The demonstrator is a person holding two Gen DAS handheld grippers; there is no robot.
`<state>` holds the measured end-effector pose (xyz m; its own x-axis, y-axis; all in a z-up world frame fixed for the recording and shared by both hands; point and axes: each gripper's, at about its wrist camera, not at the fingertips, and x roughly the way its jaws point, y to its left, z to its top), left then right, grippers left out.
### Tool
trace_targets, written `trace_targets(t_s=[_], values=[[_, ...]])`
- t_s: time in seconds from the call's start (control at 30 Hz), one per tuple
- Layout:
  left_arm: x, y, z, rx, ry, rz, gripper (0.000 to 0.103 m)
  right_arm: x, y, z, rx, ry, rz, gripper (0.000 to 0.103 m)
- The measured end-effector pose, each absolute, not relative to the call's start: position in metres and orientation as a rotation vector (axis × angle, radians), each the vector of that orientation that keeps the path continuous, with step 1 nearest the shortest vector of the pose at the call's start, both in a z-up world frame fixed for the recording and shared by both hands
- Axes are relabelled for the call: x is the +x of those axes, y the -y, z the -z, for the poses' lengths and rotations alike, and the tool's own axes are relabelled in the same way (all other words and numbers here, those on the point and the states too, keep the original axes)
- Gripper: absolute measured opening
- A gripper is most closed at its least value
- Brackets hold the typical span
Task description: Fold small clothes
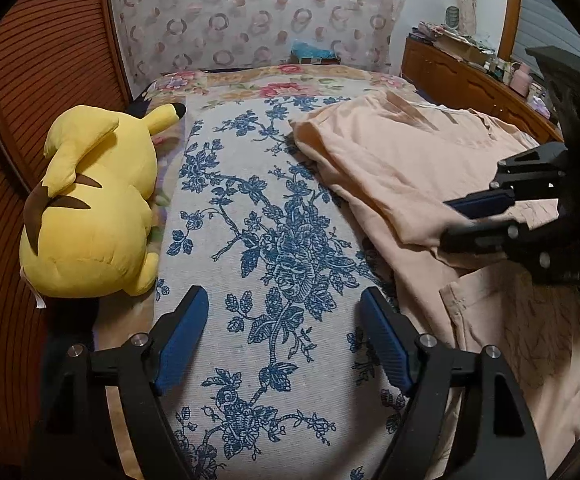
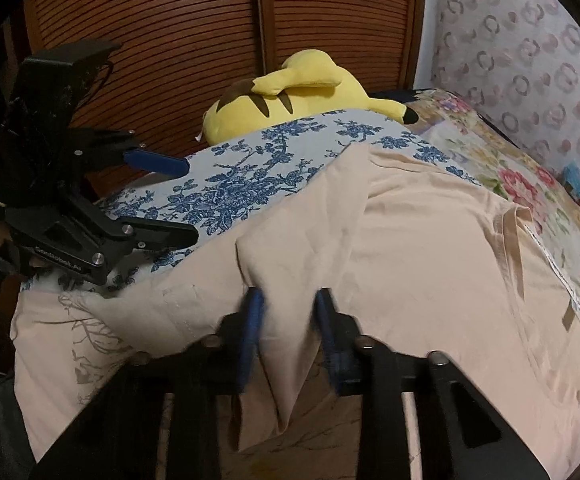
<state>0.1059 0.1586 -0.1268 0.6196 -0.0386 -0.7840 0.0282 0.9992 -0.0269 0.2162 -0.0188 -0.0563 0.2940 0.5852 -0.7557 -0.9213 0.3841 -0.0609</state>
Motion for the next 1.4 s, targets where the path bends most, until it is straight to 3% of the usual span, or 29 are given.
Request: trace_targets(t_s=[0.13, 0.47, 0.57, 0.63, 0.67, 0.7, 1.13, 1.23, 1.3, 1.4], values=[[0.105, -0.160, 0.127, -0.011, -0.901, 0.037, 0.080, 0.217, 0.029, 0.050, -0.499, -0.700, -1.041, 0.006], [0.105, -0.161, 0.127, -0.011, -0.902, 0.035, 0.081, 0.238, 0.087, 0.039, -0.354, -0.688, -0.804, 0.006], [0.105, -0.161, 0.128, -0.011, -0.902, 0.035, 0.081, 0.230, 0.082, 0.037, -0.345, -0.670, -0.808, 0.012], [0.105, -0.161, 0.128, -0.011, -0.902, 0.035, 0.081, 0.222, 0.074, 0.035, -0.346, -0.665, -0.846, 0.021], [0.105, -0.161, 0.127, -0.011, -0.902, 0.035, 0.081, 0.219, 0.072, 0.035, -0.347, -0.663, -0.863, 0.033], [0.105, -0.160, 0.127, -0.011, -0.902, 0.035, 0.081, 0.215, 0.067, 0.035, -0.349, -0.664, -0.884, 0.038], [0.105, -0.161, 0.127, -0.012, -0.903, 0.032, 0.082, 0.206, 0.019, 0.071, -0.478, -0.729, -1.061, 0.038], [0.105, -0.163, 0.128, -0.012, -0.903, 0.032, 0.082, 0.202, 0.014, 0.072, -0.535, -0.701, -1.028, 0.027], [0.105, -0.163, 0.127, -0.012, -0.903, 0.032, 0.082, 0.201, 0.007, 0.068, -0.565, -0.681, -1.006, 0.010], [0.105, -0.162, 0.127, -0.012, -0.903, 0.031, 0.082, 0.197, 0.004, 0.064, -0.547, -0.686, -1.000, 0.005]])
